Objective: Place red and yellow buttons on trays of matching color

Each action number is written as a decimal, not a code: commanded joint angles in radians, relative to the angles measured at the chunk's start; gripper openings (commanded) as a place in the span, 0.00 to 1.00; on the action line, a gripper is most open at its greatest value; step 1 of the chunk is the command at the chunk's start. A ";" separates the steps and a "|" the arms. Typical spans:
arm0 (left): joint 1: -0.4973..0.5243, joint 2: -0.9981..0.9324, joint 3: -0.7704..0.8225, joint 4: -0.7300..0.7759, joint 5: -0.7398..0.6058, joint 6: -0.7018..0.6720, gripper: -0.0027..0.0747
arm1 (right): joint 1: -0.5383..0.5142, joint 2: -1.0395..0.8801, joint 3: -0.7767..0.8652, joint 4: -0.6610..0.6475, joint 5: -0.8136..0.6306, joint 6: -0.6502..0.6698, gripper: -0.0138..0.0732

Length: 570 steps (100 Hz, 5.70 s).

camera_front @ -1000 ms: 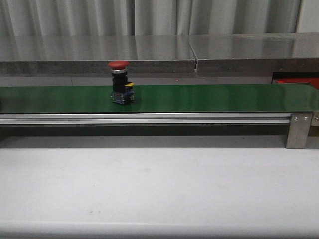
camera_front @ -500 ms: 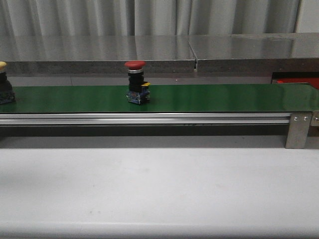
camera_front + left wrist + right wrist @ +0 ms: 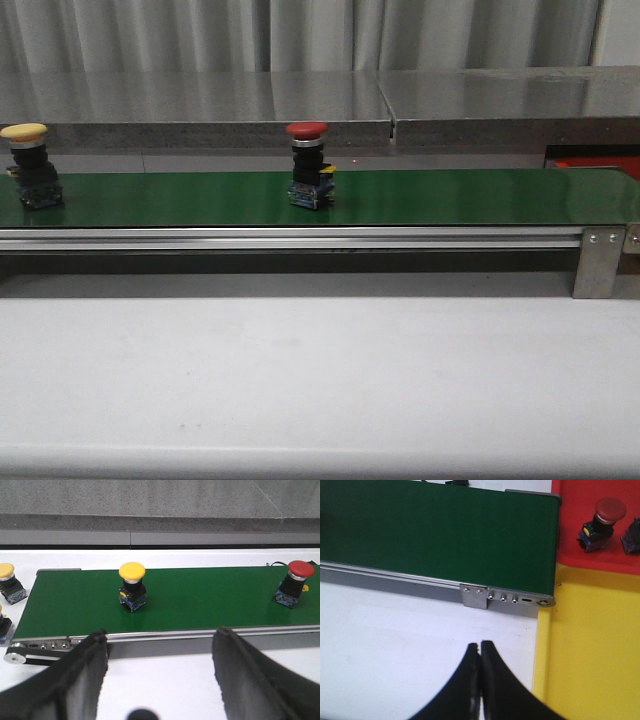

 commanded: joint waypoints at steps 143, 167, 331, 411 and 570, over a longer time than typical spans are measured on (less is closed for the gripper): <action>-0.009 -0.211 0.148 -0.045 -0.079 0.000 0.01 | -0.001 -0.017 -0.026 0.016 -0.220 -0.010 0.09; -0.009 -0.211 0.148 -0.045 -0.079 0.000 0.01 | -0.001 -0.015 -0.026 0.046 -0.204 -0.010 0.52; -0.009 -0.211 0.148 -0.045 -0.079 0.000 0.01 | 0.201 0.852 -0.790 0.040 0.123 -0.077 0.33; -0.009 -0.211 0.148 -0.045 -0.081 0.000 0.01 | -0.144 1.264 -1.471 0.059 0.216 -0.052 0.33; -0.009 -0.211 0.148 -0.045 -0.081 0.000 0.01 | -0.091 1.027 -1.480 0.134 0.478 -0.117 0.91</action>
